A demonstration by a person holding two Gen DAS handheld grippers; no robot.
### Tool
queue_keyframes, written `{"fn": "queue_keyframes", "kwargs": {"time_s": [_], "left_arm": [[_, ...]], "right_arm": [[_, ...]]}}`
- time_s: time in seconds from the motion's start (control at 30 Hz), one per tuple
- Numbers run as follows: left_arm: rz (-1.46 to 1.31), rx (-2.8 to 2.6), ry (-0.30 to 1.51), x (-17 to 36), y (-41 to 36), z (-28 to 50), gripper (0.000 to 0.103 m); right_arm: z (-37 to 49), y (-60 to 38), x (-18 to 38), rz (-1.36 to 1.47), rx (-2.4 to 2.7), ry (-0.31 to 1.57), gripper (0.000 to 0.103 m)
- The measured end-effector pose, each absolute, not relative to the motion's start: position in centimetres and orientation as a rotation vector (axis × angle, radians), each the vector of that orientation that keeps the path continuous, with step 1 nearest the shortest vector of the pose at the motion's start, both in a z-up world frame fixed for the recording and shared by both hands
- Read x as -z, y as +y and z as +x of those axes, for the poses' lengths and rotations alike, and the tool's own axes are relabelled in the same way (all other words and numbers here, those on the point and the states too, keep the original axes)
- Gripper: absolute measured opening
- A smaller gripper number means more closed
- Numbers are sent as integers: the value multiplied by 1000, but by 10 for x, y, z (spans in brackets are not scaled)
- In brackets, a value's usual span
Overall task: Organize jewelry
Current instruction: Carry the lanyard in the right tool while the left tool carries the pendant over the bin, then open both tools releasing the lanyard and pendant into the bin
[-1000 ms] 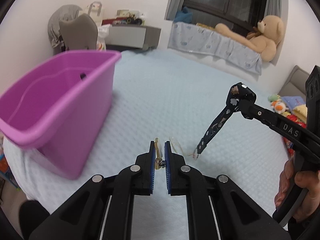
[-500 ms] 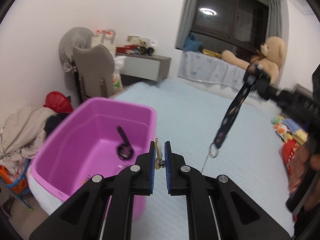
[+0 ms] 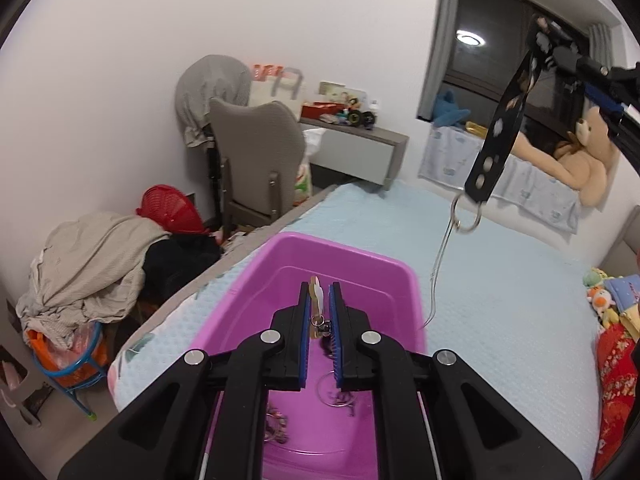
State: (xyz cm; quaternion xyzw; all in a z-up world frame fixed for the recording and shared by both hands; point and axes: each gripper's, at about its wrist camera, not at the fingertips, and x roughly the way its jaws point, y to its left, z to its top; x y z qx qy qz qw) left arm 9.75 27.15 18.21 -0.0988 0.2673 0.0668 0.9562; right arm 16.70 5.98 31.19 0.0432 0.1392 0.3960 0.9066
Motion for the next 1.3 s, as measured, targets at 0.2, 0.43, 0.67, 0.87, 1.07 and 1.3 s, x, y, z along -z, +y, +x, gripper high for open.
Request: {"fn": "queue_keyframes", "kwargs": {"time_s": [0.2,0.43,0.67,0.87,1.07,1.3], "left_arm": [[-229,-175,604,-156,294,106,9],[-244,-211,672,-125,307,116,9],[-248,-227,723,-106,308,129,9],[-249,-227,783,-92,302,144,9],[-298,-251,885,-77,308,155,34],[-306,-332,861,-79,313,142,92]], "right_arm": [[192,98,-255,42,-797,445,10],[210,134,-190,-16,-777,603,10],[226,158,-140,-65,-740,751,10],[236,170,-107,-111,-691,874,10],[238,174,-94,-161,-652,932,65],[236,165,-97,-156,-625,918,68]]}}
